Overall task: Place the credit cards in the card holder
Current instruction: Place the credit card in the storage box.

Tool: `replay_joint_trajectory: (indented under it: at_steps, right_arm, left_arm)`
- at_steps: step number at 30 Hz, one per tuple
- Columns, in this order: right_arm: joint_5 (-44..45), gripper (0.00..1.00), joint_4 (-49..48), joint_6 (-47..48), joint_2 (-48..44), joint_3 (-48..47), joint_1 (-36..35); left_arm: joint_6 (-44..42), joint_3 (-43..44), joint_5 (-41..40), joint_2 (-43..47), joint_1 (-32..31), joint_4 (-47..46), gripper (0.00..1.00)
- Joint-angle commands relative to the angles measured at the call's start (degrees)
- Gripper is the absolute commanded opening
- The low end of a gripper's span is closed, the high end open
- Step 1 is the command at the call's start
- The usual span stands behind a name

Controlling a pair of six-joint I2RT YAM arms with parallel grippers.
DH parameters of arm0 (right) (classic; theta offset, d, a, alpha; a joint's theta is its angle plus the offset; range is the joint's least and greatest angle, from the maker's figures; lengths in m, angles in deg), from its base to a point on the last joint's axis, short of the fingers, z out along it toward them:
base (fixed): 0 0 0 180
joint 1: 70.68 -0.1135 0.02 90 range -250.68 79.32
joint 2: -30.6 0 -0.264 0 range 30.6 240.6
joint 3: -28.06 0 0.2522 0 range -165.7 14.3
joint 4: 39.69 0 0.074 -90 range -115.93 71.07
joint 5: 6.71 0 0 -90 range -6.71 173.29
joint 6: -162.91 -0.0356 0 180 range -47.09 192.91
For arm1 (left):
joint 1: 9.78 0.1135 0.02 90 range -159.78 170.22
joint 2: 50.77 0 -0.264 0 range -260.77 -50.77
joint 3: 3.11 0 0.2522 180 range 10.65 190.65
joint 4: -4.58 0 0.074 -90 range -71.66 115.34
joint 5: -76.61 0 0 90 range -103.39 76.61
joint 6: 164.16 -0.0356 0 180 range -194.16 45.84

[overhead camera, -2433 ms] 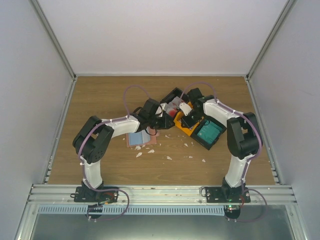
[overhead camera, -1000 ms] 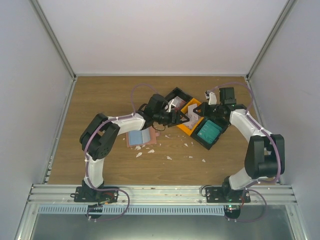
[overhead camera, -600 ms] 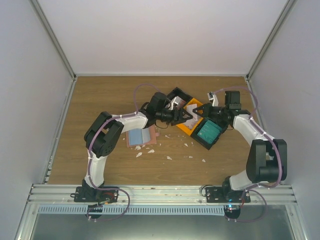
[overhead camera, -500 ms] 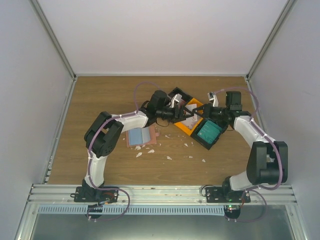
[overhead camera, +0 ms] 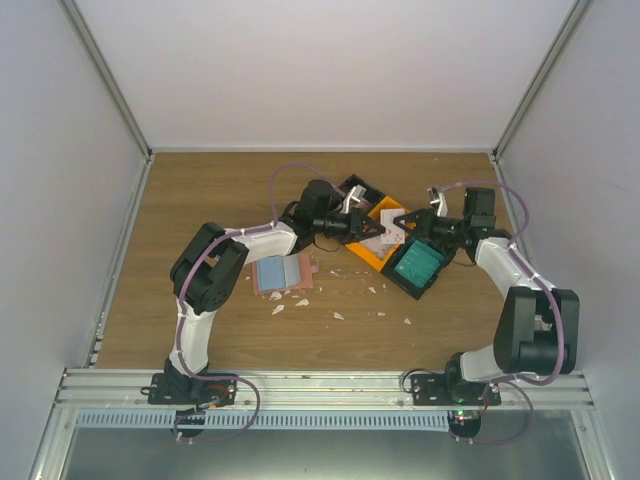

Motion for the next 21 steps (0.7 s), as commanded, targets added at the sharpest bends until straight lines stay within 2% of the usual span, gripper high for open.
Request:
replay_joint_trajectory:
  at_steps: [1, 5, 11, 16, 21]
  right_arm:
    - [-1.32, 0.26, -2.67, -0.23, -2.38, 1.47, 1.40]
    - [-1.37, 0.32, -4.56, -0.81, -3.62, 3.46, 2.60]
    - [-2.48, 0.33, -11.25, -4.66, -5.75, 8.02, 4.30]
    - [-2.16, 0.31, -13.13, -4.72, -5.58, 8.48, 4.37]
    - [-1.35, 0.23, -12.70, -4.23, -4.60, 8.61, 4.35]
  left_arm:
    - [0.28, 0.44, 1.63, 0.16, -0.28, -4.62, 0.01]
    - [1.58, -0.51, 2.26, 1.67, -0.06, -5.96, 0.00]
    - [4.63, -1.29, 3.39, 3.38, 0.47, -7.89, 0.00]
    - [7.43, -1.99, 4.68, 4.40, 0.78, -10.97, 0.00]
    - [8.24, -2.32, 4.88, 5.18, 0.90, -11.79, 0.00]
